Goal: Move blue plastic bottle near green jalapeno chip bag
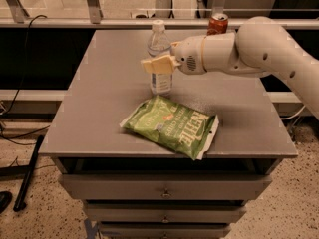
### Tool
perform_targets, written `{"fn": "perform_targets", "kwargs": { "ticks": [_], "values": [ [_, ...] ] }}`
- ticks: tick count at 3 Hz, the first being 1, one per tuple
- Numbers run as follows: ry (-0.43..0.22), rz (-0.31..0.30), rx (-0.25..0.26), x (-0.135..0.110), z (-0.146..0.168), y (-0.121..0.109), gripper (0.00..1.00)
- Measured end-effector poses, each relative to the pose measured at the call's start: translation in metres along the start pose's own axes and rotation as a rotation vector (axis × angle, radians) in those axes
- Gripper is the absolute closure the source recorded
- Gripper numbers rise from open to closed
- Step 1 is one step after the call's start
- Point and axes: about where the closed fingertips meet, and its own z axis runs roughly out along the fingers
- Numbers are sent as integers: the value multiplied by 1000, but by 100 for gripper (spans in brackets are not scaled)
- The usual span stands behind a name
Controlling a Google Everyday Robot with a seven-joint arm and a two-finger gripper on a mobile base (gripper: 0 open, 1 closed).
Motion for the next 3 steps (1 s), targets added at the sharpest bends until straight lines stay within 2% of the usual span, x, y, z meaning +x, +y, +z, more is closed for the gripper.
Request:
{"fn": "perform_targets", "kwargs": {
  "ticks": [1,3],
  "values": [
    [-4,-25,-45,4,-1,13,82],
    [-23,-57,-104,6,2,32,35]
  ]
}}
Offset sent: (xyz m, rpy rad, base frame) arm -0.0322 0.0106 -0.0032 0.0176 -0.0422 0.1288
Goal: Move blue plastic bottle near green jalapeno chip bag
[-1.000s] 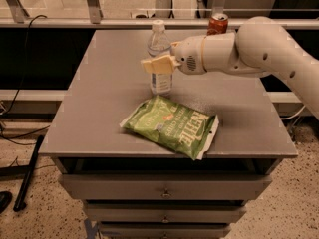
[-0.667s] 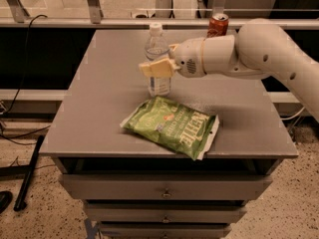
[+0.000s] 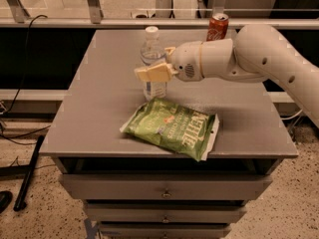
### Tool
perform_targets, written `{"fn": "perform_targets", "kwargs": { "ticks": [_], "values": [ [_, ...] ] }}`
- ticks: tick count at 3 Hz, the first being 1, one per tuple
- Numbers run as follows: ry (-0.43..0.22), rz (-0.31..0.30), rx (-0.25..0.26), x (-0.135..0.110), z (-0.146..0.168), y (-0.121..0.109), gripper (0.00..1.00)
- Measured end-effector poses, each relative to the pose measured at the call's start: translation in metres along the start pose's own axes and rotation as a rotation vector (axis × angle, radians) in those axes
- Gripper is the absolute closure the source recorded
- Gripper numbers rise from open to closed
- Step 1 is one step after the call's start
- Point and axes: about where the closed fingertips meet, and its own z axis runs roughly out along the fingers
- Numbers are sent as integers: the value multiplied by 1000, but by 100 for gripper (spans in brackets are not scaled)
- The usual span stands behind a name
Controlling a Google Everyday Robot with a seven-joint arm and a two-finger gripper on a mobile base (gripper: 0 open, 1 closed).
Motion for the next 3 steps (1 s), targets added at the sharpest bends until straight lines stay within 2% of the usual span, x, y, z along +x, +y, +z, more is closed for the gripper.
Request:
{"fn": "perform_targets", "kwargs": {
  "ticks": [1,2,3],
  "values": [
    [-2,-1,-14,3,2,5,13],
    [4,4,-18,8,1,7,0],
    [15,13,33,22,-24,-8,0]
  ]
}}
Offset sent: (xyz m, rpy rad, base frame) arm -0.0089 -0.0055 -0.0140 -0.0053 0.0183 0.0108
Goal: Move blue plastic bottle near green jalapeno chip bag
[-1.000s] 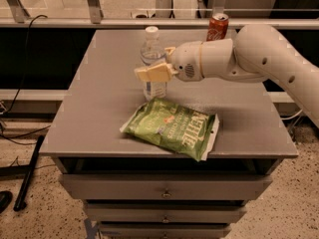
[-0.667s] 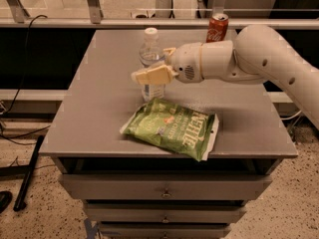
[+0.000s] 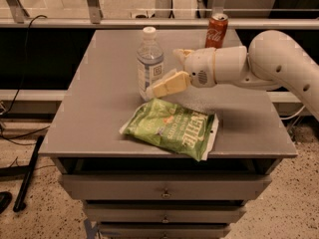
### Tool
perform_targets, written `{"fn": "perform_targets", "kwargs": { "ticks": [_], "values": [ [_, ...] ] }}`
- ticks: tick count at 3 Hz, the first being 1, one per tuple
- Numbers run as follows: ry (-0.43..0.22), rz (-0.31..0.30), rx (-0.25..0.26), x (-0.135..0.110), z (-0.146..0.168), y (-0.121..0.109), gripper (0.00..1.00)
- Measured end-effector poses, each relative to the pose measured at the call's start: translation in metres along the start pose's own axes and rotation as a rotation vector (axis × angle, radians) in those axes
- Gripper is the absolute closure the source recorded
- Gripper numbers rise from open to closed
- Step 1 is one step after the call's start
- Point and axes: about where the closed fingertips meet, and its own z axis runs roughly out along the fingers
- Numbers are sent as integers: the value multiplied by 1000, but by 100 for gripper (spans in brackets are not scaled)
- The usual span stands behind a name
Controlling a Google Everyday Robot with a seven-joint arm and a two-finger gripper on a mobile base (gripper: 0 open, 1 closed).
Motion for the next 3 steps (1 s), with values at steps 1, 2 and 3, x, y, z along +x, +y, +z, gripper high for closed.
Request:
{"fn": "perform_targets", "kwargs": {
  "ticks": [1,2,3],
  "values": [
    [-8,-36,128,8,-61,-48,0],
    [-27,-77,239,1,-114,-85,0],
    [-33,-82,246,-3,-117,-87,0]
  ]
}}
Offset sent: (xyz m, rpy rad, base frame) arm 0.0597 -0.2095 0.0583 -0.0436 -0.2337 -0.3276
